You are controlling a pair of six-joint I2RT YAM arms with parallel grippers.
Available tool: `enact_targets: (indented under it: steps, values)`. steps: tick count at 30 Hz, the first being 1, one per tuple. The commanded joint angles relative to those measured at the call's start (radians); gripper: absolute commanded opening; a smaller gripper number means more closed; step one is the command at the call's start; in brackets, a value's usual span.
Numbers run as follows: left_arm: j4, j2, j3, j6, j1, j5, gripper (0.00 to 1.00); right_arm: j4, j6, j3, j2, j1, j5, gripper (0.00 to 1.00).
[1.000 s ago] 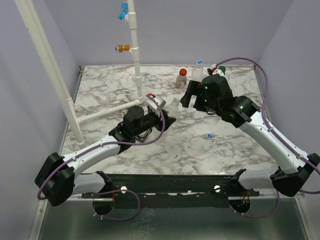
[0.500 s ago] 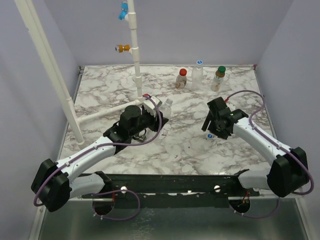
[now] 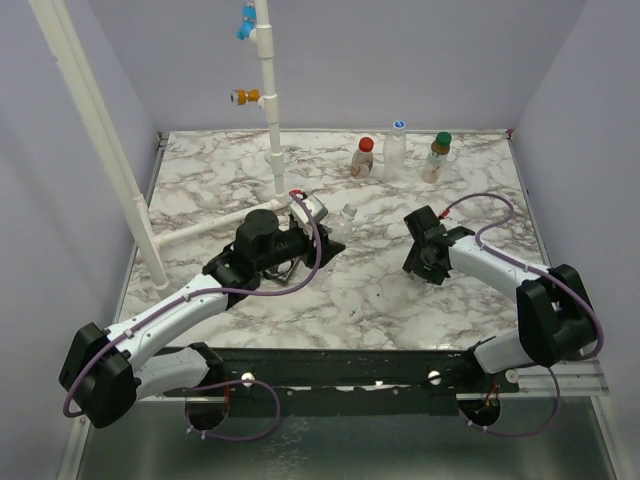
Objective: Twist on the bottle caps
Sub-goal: Screw the bottle cap onto the plastic bottle.
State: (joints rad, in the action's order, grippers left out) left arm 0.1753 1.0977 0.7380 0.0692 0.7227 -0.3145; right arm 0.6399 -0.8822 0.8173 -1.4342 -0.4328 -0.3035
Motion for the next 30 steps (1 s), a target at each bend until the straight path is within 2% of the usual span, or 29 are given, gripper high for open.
enact_targets:
  steps: [1,12,19,23,30]
  values:
    - [0.015,-0.027,0.003,-0.01,-0.001,-0.038,0.04,-0.088,0.0,-0.01,-0.05,0.002,-0.077,0.51]
    - [0.015,-0.037,-0.011,-0.015,-0.001,-0.029,0.04,-0.146,0.01,-0.047,-0.066,0.014,-0.053,0.41]
    - [0.024,-0.021,-0.011,-0.027,-0.001,-0.035,0.04,-0.117,0.023,-0.046,-0.034,0.014,-0.038,0.24]
    - [0.043,-0.017,-0.013,-0.063,-0.001,-0.058,0.04,-0.065,0.109,0.054,0.048,0.014,0.049,0.16]
    - [0.071,-0.032,-0.034,-0.204,0.0,-0.21,0.03,0.023,0.327,0.387,0.201,0.015,0.387,0.16]
